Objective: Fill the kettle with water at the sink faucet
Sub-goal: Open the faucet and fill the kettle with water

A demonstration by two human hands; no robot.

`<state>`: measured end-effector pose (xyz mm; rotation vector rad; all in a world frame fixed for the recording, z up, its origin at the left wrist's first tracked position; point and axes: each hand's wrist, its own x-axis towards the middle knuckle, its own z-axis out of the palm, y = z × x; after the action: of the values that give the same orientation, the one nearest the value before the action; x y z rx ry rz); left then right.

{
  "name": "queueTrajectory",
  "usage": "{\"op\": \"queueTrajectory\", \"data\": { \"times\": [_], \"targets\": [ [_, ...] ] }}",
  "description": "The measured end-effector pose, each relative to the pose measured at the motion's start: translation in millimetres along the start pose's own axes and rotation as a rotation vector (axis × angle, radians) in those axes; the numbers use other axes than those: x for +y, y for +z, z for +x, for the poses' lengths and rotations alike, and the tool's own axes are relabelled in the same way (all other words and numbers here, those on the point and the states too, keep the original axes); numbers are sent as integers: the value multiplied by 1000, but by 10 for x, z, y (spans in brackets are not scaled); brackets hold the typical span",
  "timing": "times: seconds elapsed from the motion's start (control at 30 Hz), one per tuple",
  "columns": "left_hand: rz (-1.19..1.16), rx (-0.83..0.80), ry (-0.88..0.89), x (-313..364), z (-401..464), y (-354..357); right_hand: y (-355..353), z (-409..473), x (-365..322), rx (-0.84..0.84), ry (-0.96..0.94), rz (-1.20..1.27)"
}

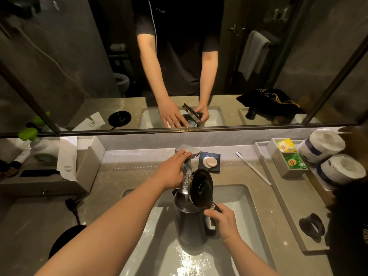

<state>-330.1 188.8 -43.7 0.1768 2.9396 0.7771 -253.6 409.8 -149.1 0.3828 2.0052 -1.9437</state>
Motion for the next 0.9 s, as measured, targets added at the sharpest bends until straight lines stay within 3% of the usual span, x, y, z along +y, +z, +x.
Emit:
{"op": "queueTrajectory", "data": {
  "times": [0.9],
  "targets": [
    [-64, -20, 12, 28, -14, -71, -3, -14, -58, -21, -2, -1]
  ]
}}
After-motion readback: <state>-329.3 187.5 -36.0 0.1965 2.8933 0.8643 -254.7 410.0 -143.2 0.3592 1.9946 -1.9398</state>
